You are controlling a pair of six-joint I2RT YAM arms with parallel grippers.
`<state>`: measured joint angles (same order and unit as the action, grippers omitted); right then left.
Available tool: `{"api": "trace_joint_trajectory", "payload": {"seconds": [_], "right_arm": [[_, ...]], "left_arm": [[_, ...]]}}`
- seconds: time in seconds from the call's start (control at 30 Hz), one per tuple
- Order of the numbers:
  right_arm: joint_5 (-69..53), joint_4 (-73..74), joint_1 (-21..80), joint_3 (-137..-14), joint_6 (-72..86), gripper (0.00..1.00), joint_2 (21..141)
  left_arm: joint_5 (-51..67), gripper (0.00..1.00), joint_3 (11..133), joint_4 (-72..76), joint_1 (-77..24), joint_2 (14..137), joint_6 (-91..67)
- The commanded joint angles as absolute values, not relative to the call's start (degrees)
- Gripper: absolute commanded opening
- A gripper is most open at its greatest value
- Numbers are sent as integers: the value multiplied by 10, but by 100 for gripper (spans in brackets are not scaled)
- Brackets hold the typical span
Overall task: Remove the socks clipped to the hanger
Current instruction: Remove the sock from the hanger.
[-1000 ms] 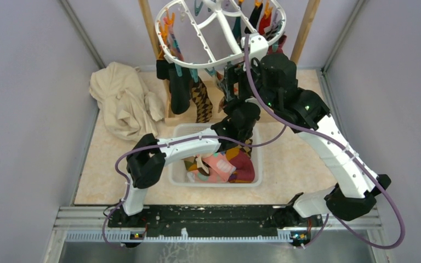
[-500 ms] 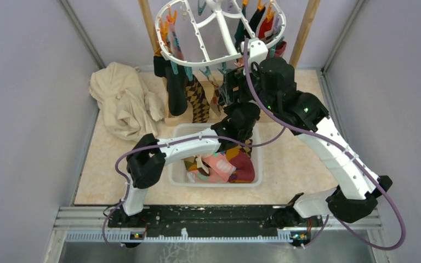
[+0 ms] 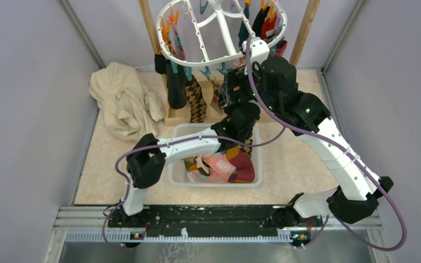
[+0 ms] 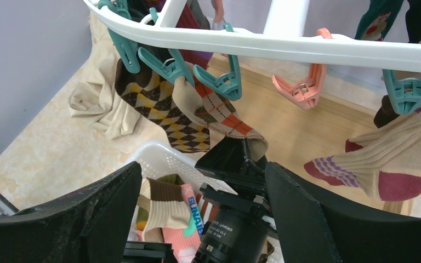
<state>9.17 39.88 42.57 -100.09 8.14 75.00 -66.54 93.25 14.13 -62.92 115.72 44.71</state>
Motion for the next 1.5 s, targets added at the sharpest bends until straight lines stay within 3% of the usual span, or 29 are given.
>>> {"api": "trace_joint_trajectory", "payload": {"seconds": [0.0, 1.47], "right_arm": [[96, 374, 421, -1001, 86, 84, 730], [115, 330, 422, -973, 95, 84, 741]], "left_arm": [[-671, 67, 933, 152, -631, 1140, 443], [-660, 67, 913, 154, -630, 1130, 428]]}}
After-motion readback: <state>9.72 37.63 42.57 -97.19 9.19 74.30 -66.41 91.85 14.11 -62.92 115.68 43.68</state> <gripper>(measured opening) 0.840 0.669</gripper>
